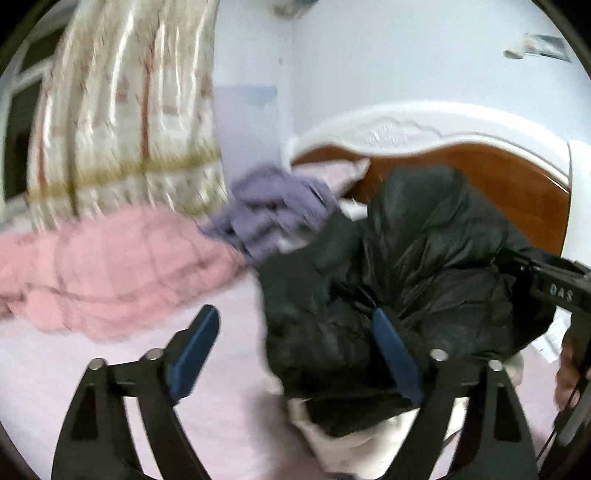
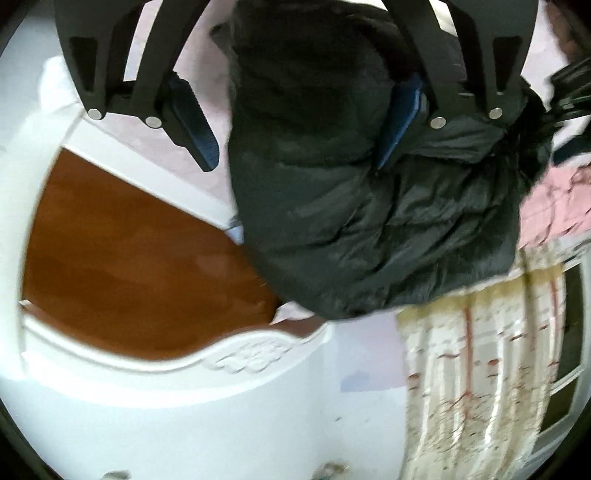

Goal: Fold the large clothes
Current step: 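Carry the bundle with both tools and lower it onto the clothes stack, then open both tools and withdraw them from the stacked jacket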

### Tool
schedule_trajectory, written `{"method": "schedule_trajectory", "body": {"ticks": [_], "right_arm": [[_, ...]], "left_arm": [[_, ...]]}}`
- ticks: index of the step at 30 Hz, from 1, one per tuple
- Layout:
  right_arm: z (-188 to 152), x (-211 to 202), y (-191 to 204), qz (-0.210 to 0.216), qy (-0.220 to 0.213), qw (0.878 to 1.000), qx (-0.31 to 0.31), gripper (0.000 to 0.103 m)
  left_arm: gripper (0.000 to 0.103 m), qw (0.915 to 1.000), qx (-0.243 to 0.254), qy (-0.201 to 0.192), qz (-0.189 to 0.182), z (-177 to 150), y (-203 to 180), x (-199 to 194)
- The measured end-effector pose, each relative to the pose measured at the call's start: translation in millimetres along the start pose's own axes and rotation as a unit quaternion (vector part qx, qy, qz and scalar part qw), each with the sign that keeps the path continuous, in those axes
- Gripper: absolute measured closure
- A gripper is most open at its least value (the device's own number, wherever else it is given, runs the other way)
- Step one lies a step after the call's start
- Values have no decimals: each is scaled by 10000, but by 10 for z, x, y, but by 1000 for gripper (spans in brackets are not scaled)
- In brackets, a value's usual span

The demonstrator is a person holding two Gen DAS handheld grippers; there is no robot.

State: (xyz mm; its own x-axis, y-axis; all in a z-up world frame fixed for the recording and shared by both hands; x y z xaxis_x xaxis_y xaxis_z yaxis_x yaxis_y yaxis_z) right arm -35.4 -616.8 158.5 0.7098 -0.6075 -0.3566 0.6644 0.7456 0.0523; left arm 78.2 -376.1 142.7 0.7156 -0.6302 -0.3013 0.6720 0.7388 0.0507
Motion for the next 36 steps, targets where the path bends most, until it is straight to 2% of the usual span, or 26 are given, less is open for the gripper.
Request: {"method": "schedule_trajectory", "body": {"ticks": [2,3,5,9,13,17,18,20,23,27,30,31,33,36], "right_arm": [[55,-235,-3,-118,-115,9998,68,9],[68,-329,5,-79,-162,9998,89,0],[45,-702,51,222,-472,9984,236,1],[76,-1302,257,656,-859,9938,242,1],[319,-1964,621,1442,-1099,9827,393,1],[524,-2589,1090,2462,-1300,9587,579,1],[493,-2667,1169,2580,-1330,9553,566,1],[348,-2758,1423,2667,-1370,9523,568,1],[-28,-2684,1783,2553,-1315,9567,464,1],[-661,-2353,2224,2246,-1158,9674,171,1],[-1149,-2059,2553,2021,-955,9744,-249,1],[-1235,-1978,2592,1903,-934,9768,-313,1],[-1470,-1807,2680,1579,-866,9828,-418,1],[-1764,-1648,2674,1496,-630,9862,-341,1]], "left_arm": [[1,9984,13,-396,394,120,224,-350],[0,9961,-69,-636,602,155,346,-598],[0,9916,-133,-1077,704,224,540,-1073],[0,9797,444,-1592,1134,386,775,-1978],[0,9693,475,-1969,1393,530,1023,-2652],[0,9638,261,-2027,1715,458,1315,-3045],[0,9619,224,-2037,1811,397,1397,-3116],[0,9598,186,-2023,1938,245,1557,-3201],[0,9601,126,-1847,2097,-72,1757,-3165],[0,9657,-169,-1633,2012,-543,1924,-2931],[0,9604,-332,-1598,2260,-863,2067,-2712],[0,9615,-372,-1502,2271,-963,2126,-2591],[0,9682,-501,-1292,2082,-1155,2217,-2378],[0,9717,-698,-1198,1914,-1421,2314,-2139]]}}
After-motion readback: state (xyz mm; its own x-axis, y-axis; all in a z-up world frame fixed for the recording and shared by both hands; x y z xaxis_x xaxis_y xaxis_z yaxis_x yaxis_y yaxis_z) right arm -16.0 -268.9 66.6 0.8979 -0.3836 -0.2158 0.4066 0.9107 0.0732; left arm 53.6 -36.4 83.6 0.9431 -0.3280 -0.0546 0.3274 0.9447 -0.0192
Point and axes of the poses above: each gripper's, at about its wrist camera, not at the fingertips, and x roughly the way its jaws point, y to its left, z to its top, the point moved 6 cm from there along x, roughly the way its jaws point, and after that the axes turned 1 degree about x, right-handed, at the moved point
